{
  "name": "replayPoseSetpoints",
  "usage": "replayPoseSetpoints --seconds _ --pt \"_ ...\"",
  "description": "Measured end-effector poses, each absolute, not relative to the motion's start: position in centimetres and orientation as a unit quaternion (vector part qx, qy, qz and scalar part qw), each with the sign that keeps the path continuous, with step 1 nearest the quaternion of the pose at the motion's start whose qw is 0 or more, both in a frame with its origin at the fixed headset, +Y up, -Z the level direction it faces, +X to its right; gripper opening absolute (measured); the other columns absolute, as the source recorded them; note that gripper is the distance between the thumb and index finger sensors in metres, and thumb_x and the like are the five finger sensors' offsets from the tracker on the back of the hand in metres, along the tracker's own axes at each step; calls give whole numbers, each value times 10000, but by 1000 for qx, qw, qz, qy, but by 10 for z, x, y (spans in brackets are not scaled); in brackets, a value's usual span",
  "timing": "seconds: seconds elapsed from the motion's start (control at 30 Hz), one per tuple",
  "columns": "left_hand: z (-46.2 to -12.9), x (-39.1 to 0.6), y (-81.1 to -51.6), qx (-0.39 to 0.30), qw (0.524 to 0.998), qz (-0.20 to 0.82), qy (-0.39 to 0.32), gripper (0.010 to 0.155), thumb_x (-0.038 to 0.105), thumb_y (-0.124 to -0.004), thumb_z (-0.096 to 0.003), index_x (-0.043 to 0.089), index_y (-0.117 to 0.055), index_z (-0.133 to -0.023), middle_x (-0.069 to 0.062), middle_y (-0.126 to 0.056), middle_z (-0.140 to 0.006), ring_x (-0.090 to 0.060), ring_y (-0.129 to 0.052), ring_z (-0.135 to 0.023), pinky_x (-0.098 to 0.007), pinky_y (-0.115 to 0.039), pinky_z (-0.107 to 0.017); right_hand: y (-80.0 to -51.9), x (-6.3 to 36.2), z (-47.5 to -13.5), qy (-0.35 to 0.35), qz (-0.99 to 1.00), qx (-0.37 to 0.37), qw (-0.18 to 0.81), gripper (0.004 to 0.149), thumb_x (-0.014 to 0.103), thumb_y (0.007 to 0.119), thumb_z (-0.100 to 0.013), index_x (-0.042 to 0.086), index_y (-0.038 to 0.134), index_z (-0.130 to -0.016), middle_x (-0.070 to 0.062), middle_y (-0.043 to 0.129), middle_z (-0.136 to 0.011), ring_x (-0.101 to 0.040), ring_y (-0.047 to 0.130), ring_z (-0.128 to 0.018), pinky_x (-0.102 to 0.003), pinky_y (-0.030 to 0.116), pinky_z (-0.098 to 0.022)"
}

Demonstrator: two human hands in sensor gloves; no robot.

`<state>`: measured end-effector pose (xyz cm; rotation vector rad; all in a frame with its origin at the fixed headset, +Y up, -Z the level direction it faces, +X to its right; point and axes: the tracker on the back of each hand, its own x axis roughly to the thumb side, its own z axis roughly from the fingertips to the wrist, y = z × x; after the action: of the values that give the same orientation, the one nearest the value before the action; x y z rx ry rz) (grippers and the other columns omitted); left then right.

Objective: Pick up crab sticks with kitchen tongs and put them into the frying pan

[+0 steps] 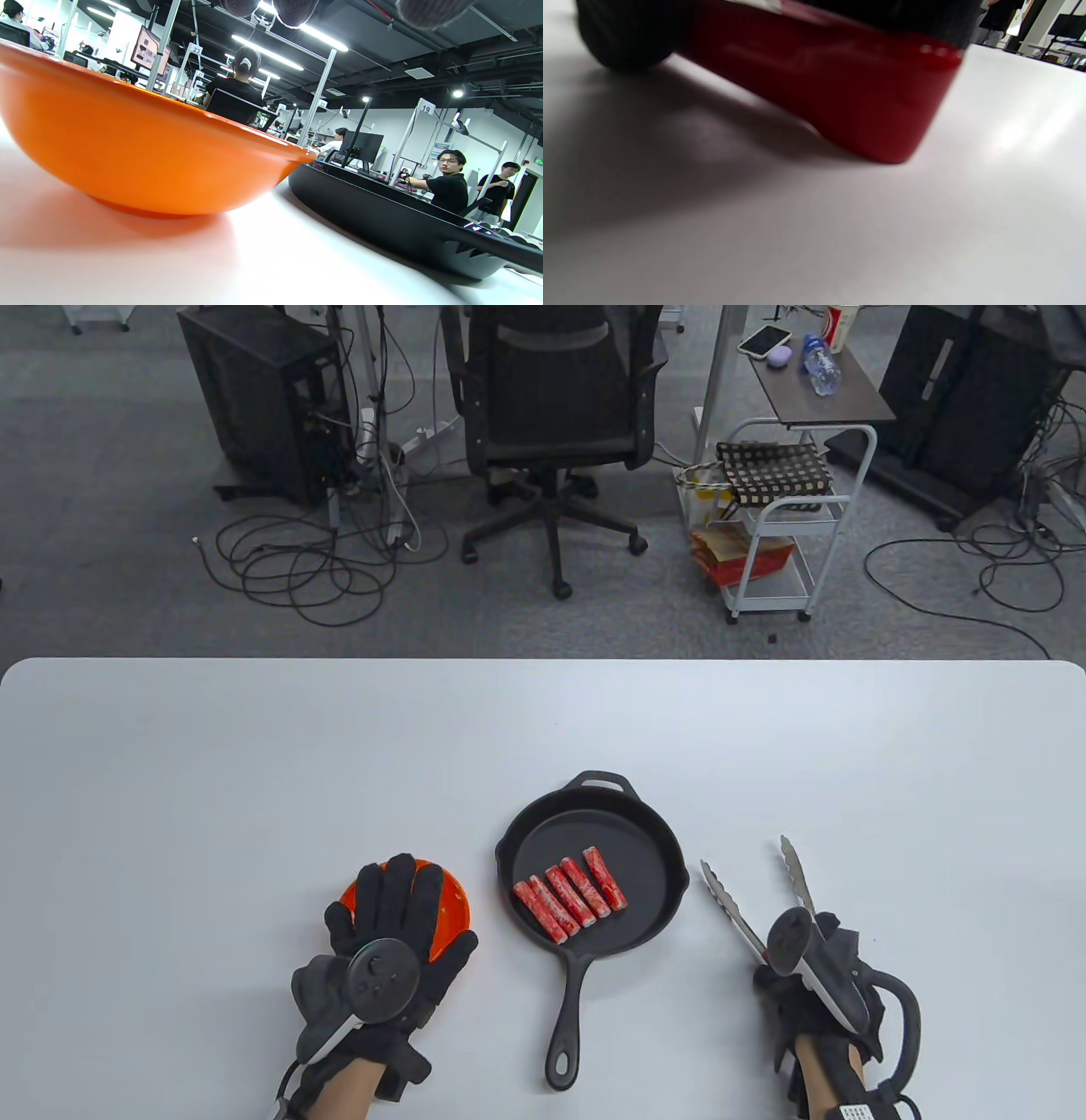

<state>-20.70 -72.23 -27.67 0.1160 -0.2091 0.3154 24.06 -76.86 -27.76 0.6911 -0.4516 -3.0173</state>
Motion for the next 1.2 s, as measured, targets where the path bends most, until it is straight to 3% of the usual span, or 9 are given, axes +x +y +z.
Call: replayPoseSetpoints --seconds 0.07,0.17,0.37,0.5,0.6,0.87,1.2 --pt "-277 -207 -723 56 981 156 -104 857 749 -577 -551 272 -358 -1229 -121 -305 -1279 -500 -293 -1146 -770 -284 -670 -768 241 -278 -148 -964 219 6 946 562 740 -517 40 307 -1177 -235 586 -1105 -455 744 -888 -529 815 -520" --pt "-277 -205 -722 56 981 154 -106 858 749 -578 -552 271 -358 -1230 -123 -308 -1279 -502 -295 -1146 -770 -283 -671 -765 242 -278 -169 -964 206 -7 945 618 636 -544 29 268 -1185 -261 513 -1151 -513 654 -960 -593 768 -561" --pt "-275 -205 -719 67 980 152 -110 859 749 -580 -550 269 -365 -1229 -127 -315 -1277 -506 -309 -1144 -770 -288 -670 -739 229 -265 -32 -989 137 -38 897 634 568 -548 99 257 -1198 -252 434 -1186 -541 533 -1020 -644 681 -631" --pt "-275 -203 -719 69 980 151 -113 860 749 -578 -550 269 -363 -1230 -127 -312 -1277 -502 -292 -1146 -768 -282 -671 -723 204 -254 78 -996 18 -41 773 557 587 -564 146 369 -1181 -172 480 -1184 -492 523 -1041 -626 656 -668" --pt "-275 -200 -719 65 980 146 -119 859 752 -577 -550 271 -364 -1229 -124 -313 -1279 -502 -291 -1146 -767 -281 -672 -717 186 -250 123 -991 -51 -17 698 533 580 -567 190 449 -1160 -130 503 -1183 -462 512 -1055 -626 628 -686" --pt "-275 -198 -720 65 980 145 -123 859 752 -578 -550 272 -366 -1230 -122 -311 -1280 -501 -287 -1148 -767 -278 -672 -727 180 -254 62 -995 -77 -33 788 619 527 -551 195 361 -1194 -164 383 -1228 -499 389 -1081 -674 533 -707" --pt "-275 -196 -720 57 980 143 -125 858 752 -578 -548 274 -370 -1229 -120 -314 -1281 -501 -293 -1148 -767 -278 -673 -728 180 -255 60 -995 -76 -35 766 608 528 -556 200 393 -1190 -164 419 -1222 -507 407 -1075 -679 541 -700"
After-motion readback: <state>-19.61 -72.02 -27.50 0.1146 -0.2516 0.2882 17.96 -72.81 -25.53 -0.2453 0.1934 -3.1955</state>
